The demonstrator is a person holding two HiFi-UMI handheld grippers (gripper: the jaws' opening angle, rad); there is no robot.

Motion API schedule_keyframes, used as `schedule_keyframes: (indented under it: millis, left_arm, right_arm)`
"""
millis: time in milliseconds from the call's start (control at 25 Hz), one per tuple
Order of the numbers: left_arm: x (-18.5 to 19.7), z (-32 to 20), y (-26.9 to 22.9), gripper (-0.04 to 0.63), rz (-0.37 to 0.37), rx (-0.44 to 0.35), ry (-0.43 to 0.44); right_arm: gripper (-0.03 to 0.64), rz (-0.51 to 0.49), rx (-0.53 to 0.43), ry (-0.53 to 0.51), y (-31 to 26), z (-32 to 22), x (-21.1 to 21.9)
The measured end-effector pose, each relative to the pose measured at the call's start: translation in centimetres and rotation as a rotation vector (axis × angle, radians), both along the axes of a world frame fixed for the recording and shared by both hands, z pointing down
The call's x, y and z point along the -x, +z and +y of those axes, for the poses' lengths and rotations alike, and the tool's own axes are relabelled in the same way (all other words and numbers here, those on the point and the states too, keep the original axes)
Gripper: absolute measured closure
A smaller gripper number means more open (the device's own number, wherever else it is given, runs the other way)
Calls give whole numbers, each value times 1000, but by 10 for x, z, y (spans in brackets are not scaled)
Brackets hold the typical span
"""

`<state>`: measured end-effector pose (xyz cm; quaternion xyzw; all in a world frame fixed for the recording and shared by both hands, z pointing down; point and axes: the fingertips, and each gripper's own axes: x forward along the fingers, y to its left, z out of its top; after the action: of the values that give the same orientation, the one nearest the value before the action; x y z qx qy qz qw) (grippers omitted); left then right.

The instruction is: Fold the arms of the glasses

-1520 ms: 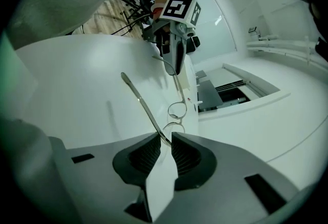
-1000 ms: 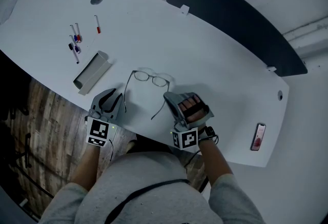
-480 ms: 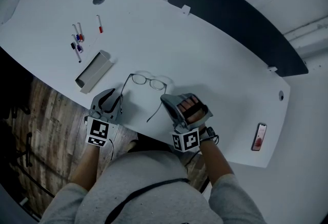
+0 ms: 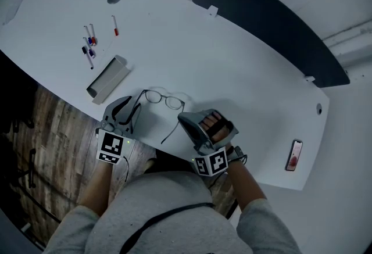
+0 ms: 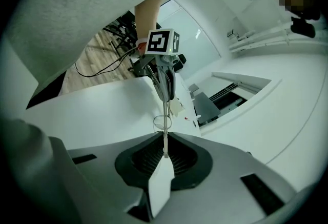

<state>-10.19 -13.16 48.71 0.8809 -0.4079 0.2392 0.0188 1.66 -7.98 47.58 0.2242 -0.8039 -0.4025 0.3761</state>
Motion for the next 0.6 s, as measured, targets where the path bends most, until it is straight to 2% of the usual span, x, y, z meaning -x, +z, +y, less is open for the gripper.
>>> schedule_keyframes:
  millis: [200,240,280,600]
  left_arm:
    - [-4,5,-14,471,1,-47,39]
    - [-6,7,-16,490,-1,-54,51]
    - [-7,9,-17,548,-1,-58,60]
    - [-5,9,-21,558,70,-6,66]
  right_arm:
    - [580,-71,92,1,-2,7,1]
    - [580,-88,122,3,-1,8,1]
    - [580,-109,157,6,-1,9,1]
    - [580,-341,459,81,-5,1,3]
